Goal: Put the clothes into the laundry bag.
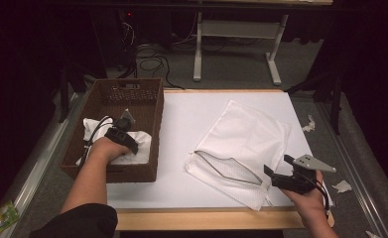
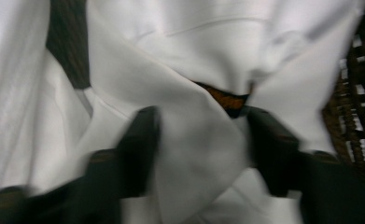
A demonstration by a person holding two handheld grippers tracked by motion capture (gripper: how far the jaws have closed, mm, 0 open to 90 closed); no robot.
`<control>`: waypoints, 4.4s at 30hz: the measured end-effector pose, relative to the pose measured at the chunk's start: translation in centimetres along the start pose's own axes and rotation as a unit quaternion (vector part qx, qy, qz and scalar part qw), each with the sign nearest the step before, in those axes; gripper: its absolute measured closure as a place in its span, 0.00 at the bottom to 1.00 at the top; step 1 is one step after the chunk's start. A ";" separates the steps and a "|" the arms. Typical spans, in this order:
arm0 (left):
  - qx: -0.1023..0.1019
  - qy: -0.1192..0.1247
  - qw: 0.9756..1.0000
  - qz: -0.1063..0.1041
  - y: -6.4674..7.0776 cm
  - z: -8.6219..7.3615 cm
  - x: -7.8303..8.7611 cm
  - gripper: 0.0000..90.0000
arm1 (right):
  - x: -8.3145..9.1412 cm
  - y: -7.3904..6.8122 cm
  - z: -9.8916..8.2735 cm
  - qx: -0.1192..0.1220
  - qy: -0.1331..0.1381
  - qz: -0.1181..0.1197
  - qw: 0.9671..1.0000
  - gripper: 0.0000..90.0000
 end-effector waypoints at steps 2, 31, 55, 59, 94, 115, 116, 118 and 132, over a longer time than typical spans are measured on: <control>-0.004 0.023 1.000 0.012 -0.2 0.4 1.0 0.76 | 0.1 0.0 0.0 0.001 0.001 -0.001 1.000 0.14; 0.077 -0.045 0.996 0.021 -5.2 -1.3 -1.2 0.09 | 0.0 0.1 0.0 -0.001 0.003 -0.007 1.000 0.17; 0.012 0.049 0.999 0.011 -2.9 0.1 2.5 0.81 | 0.5 0.2 0.2 -0.008 0.009 -0.012 1.000 0.17; 0.014 0.073 0.997 0.017 -2.5 0.1 3.3 0.81 | 0.6 0.1 0.3 -0.004 0.012 -0.010 1.000 0.17; -0.013 0.419 0.901 0.112 -0.3 -0.7 10.5 0.82 | 0.7 -0.2 0.7 0.010 0.033 -0.013 0.999 0.17; -0.019 0.558 0.824 0.092 1.6 -2.1 14.0 0.82 | 1.1 0.0 1.1 0.007 0.050 -0.022 0.999 0.17; -0.020 0.565 0.820 0.091 1.8 -2.1 14.3 0.82 | 1.1 0.0 1.0 0.009 0.050 -0.020 0.999 0.17; -0.018 0.573 0.815 0.085 2.3 -2.2 14.6 0.82 | 1.0 -0.1 1.1 0.011 0.050 -0.021 0.998 0.17; -0.062 0.598 0.797 0.061 8.5 -1.0 16.5 0.82 | 1.3 0.4 1.1 -0.004 0.057 -0.022 0.998 0.17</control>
Point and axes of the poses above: each handheld gripper's, and its own axes: x roughly backward along the jaws, z roughly out of its top, y roughly to its right, the point moved 8 cm from there along -x, roughly forward along the jaws, and after that the axes turned 6 degrees about -z, right-handed, at the moved point
